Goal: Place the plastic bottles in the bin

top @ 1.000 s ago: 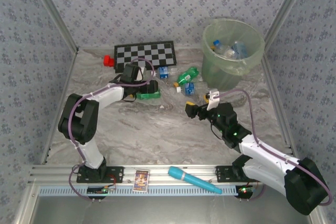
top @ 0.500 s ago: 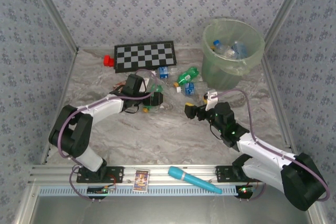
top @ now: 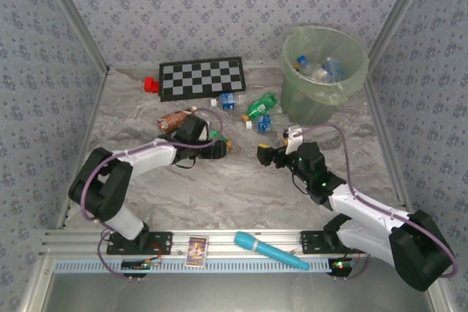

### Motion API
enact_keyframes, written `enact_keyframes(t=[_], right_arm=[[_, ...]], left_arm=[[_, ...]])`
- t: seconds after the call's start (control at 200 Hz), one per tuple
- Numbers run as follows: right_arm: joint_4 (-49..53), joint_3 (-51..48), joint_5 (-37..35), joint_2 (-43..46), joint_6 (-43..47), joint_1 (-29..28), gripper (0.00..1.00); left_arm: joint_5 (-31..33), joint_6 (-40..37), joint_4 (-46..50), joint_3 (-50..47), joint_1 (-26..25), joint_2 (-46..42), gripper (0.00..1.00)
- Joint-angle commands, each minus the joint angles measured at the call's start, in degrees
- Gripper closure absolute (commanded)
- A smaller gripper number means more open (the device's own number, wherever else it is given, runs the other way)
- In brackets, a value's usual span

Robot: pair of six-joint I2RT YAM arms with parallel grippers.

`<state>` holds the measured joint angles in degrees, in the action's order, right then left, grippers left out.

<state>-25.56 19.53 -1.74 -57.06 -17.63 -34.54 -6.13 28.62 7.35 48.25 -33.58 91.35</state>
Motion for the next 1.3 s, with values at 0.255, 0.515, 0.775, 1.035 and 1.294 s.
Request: enact_keyframes(t=[0.255,0.515,0.775,1.035,1.294], right_arm=[[-1.07,1.20,-0.55,0.32,-0.96,-0.17,0.01],[-0.63,1.21,-0.56,0.98,-0.98,-0.17,0.01],[-0.76,1.24,-0.42,0.72,-0.95,-0.17,0.00],[-0.45,1.22,-0.53,1.03,-0.84,-0.12,0.00],[-0.45,1.34,-0.39,0.81,-1.35,-0.16,0.01]], left_arm=[[8.80,6.79,3.44,7.41,-1.21,5.23,0.03],[11.19,6.83,6.38,11.36,1.41,6.84,0.02],[10.83,4.43,8.50,16.28,3.12,10.16,0.01],[9.45,2.67,10.79,17.15,1.51,10.68,0.03],[12.38,3.56,10.73,11.35,-2.78,6.32,0.08]])
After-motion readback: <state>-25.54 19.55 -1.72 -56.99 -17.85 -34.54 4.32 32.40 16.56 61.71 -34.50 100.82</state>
